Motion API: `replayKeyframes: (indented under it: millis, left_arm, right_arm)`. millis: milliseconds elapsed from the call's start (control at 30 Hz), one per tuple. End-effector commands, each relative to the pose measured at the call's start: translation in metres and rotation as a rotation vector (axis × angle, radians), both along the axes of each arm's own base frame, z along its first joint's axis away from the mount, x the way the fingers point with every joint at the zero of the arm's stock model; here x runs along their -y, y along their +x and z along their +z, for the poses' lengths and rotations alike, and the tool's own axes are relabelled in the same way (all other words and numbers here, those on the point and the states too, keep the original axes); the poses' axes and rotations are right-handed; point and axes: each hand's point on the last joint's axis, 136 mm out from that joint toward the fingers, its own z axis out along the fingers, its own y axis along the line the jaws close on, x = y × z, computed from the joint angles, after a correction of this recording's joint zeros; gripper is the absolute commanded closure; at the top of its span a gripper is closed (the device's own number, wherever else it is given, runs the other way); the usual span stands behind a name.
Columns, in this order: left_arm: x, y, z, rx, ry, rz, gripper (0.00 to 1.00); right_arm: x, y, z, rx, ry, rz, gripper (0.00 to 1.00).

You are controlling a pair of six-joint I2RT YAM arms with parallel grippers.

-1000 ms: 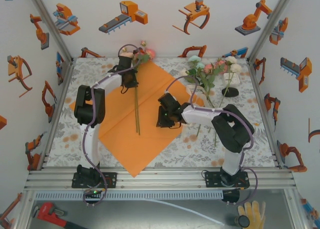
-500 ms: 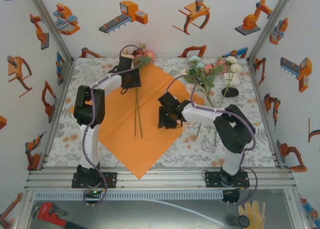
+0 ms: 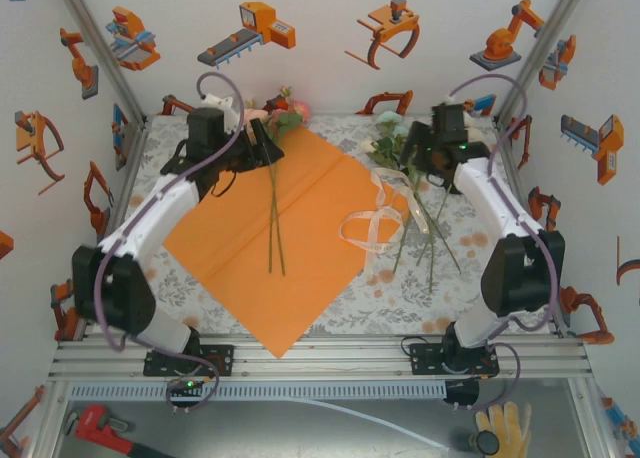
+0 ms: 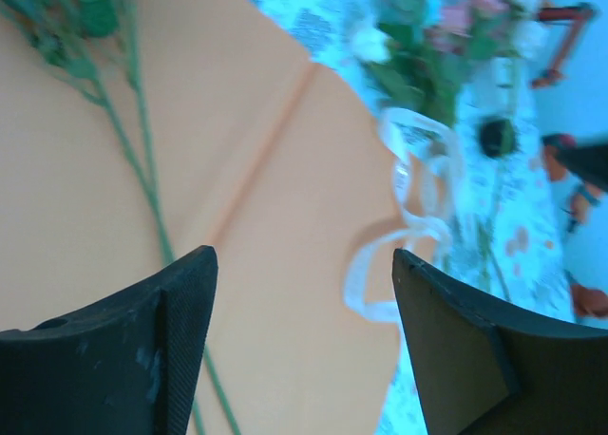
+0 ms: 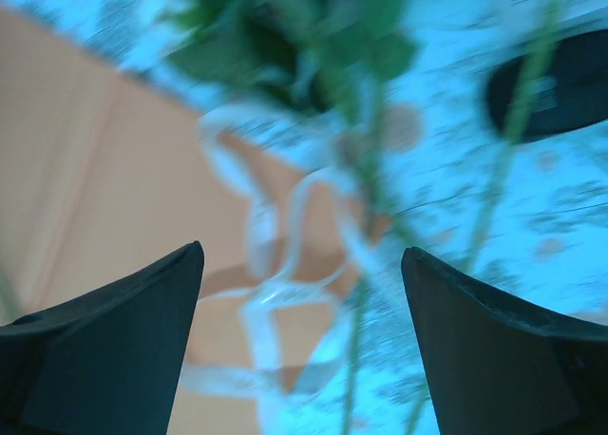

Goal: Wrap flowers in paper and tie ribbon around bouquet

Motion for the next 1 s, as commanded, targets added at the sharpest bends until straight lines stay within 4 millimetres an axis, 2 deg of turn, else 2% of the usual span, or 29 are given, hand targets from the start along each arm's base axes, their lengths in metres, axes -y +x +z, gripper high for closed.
replayKeyframes:
  millis: [0,33,133,267,300,400,567,700,800,967]
  left_arm:
    - [0.025,-0.054,-0.014,-0.058,-0.052,-0.154,0.26]
    - [0.028,-0.069,-0.015,-0.058,-0.032,-0.178,0.24]
    - [0.033,-0.102,-0.025,-0.063,0.033,-0.226,0.16]
    - [0.026,-0.121,-0.04,-0.08,0.07,-0.217,0.1]
    - [0.022,-0.123,-0.043,-0.083,0.08,-0.204,0.09]
    - [0.016,-0.125,-0.054,-0.095,0.105,-0.184,0.07]
    - [0.016,-0.121,-0.068,-0.127,0.135,-0.174,0.06]
    - [0.022,-0.117,-0.071,-0.137,0.125,-0.18,0.05]
    - [0.024,-0.115,-0.071,-0.138,0.12,-0.179,0.04]
    - [0.022,-0.116,-0.074,-0.142,0.125,-0.172,0.03]
  right_arm:
    - [0.05,0.01,-0.052,-0.162,-0.035,0.018,0.21]
    - [0.059,0.018,-0.063,-0.189,-0.029,0.014,0.21]
    - [0.069,0.038,-0.09,-0.249,-0.017,0.028,0.19]
    - [0.067,0.058,-0.117,-0.281,0.006,0.065,0.1]
    - [0.065,0.061,-0.123,-0.284,0.018,0.076,0.1]
    - [0.051,0.069,-0.123,-0.256,0.063,0.135,0.16]
    - [0.025,0.061,-0.123,-0.239,0.092,0.218,0.16]
    - [0.007,0.058,-0.126,-0.237,0.093,0.267,0.15]
    - [0.004,0.059,-0.136,-0.263,0.067,0.265,0.14]
    - [0.011,0.063,-0.144,-0.294,0.026,0.233,0.14]
